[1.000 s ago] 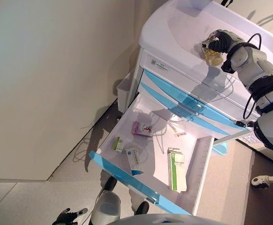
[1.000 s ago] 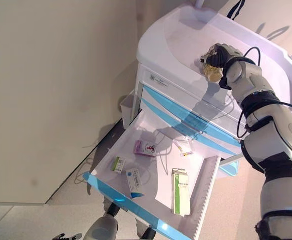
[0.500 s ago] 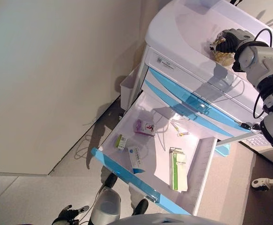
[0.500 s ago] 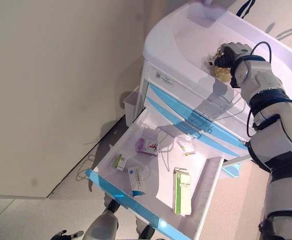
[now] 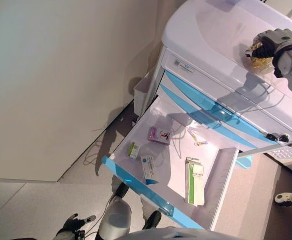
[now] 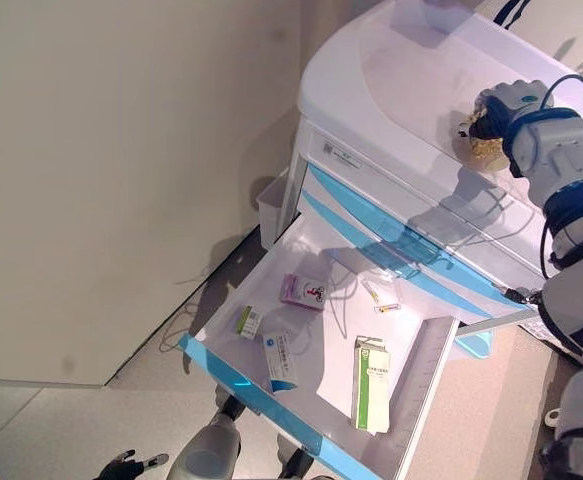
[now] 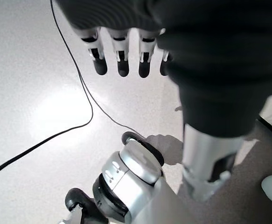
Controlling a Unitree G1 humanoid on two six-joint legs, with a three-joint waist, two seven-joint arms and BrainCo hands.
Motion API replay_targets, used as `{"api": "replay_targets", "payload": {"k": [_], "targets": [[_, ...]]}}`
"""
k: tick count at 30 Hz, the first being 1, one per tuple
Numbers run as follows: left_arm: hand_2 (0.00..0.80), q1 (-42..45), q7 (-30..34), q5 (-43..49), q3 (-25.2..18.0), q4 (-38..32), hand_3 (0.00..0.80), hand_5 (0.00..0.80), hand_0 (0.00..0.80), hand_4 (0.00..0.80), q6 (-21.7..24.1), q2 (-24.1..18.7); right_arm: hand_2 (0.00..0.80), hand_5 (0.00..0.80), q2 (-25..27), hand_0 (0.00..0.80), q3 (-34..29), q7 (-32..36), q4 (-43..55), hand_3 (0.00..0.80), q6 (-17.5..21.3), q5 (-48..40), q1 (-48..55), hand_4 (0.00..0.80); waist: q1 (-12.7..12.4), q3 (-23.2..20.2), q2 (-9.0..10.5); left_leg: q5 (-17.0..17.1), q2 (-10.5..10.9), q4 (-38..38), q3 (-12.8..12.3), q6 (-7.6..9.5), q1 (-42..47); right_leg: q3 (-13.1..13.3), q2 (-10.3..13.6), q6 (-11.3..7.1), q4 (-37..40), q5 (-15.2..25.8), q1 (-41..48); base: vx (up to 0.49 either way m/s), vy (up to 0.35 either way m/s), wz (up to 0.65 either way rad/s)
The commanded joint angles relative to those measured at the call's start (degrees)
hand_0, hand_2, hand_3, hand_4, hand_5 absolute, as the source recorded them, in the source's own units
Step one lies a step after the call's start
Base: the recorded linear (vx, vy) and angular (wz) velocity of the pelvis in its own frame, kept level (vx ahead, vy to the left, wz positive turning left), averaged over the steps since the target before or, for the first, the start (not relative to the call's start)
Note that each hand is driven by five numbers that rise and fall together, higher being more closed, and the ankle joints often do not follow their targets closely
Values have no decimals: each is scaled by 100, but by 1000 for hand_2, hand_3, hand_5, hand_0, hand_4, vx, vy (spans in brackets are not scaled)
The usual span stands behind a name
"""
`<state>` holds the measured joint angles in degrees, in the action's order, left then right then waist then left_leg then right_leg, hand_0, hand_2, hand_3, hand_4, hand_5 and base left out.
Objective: Open the drawer and pick up the medicine
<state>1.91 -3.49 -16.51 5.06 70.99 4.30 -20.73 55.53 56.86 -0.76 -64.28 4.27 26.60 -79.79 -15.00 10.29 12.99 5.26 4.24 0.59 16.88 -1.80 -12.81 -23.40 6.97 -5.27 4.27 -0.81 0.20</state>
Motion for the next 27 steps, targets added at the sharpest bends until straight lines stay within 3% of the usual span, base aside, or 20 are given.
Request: {"api": "replay_targets", "payload": {"k": [1,13,27], "targets": [[0,102,-50,137,53,1,0,0,0,0,44,-67,800,800,436,800,298,-311,-146,800,-129,22,-381,800,-11,-26,52,-340,93,32,-93,50,188,9,406,-396,-545,521,-448,0,0,0],[0,68,-144,132,48,16,0,0,0,0,57,0,800,800,545,800,-249,-703,-239,800,-301,-192,-231,800,65,-8,-42,-357,106,48,-140,62,179,37,414,-394,-565,509,-471,0,0,0],[0,67,-180,50,85,4,0,0,0,0,52,67,800,800,385,800,-92,-520,-40,800,-238,-118,-198,800,117,37,-89,-362,89,78,-192,67,162,112,416,-385,-566,520,-510,0,0,0]]}}
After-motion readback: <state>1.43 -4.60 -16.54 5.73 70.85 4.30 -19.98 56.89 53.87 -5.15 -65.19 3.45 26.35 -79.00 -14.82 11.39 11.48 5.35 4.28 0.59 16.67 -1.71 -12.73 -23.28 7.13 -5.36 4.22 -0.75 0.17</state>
